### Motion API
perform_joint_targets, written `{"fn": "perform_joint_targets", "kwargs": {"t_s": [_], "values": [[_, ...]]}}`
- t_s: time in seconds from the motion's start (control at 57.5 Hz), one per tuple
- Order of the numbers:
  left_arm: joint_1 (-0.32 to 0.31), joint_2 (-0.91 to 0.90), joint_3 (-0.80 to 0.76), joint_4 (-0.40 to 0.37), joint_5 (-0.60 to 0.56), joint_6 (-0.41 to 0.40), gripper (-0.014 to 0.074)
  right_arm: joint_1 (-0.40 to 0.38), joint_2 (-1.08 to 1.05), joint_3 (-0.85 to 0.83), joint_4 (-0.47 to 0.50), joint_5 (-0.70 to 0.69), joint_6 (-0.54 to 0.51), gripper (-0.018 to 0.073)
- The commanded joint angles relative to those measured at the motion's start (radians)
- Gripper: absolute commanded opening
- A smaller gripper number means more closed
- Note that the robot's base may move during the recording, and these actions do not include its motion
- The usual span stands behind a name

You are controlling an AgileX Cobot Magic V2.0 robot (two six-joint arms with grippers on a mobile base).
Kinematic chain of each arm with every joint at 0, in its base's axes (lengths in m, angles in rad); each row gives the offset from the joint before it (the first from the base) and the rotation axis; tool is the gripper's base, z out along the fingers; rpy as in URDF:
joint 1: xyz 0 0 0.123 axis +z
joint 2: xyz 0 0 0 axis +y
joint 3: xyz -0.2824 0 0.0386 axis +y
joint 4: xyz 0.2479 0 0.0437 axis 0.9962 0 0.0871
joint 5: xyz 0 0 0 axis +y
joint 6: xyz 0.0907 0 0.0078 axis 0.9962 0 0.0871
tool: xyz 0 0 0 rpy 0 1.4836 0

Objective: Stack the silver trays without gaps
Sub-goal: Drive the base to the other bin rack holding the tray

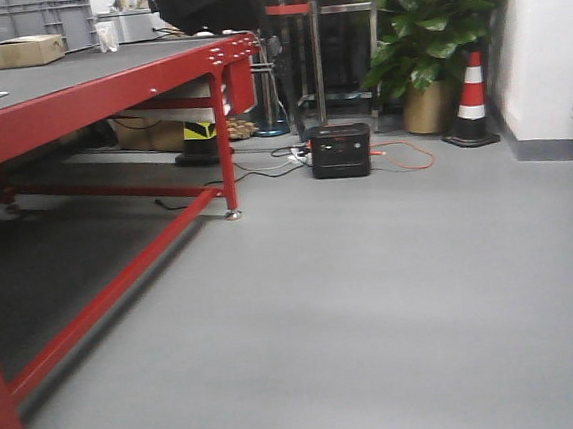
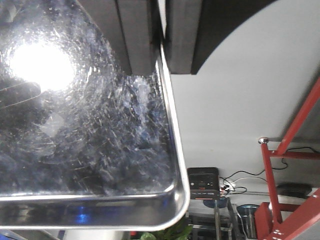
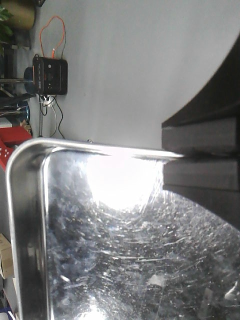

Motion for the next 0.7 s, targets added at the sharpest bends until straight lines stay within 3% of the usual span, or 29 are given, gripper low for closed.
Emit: {"fn": "perform_joint_targets", "kwargs": {"t_s": [0.0, 0.678], "values": [[-0.006, -0.009, -0.007, -0.022, -0.059, 0.004, 0.0011, 0.007, -0.011, -0.013, 0.008, -0.060, -0.010, -0.0078], [-0.006, -0.009, -0.007, -0.022, -0.059, 0.004, 0.0011, 0.007, -0.011, -0.013, 0.008, -0.060, -0.010, -0.0078]]}}
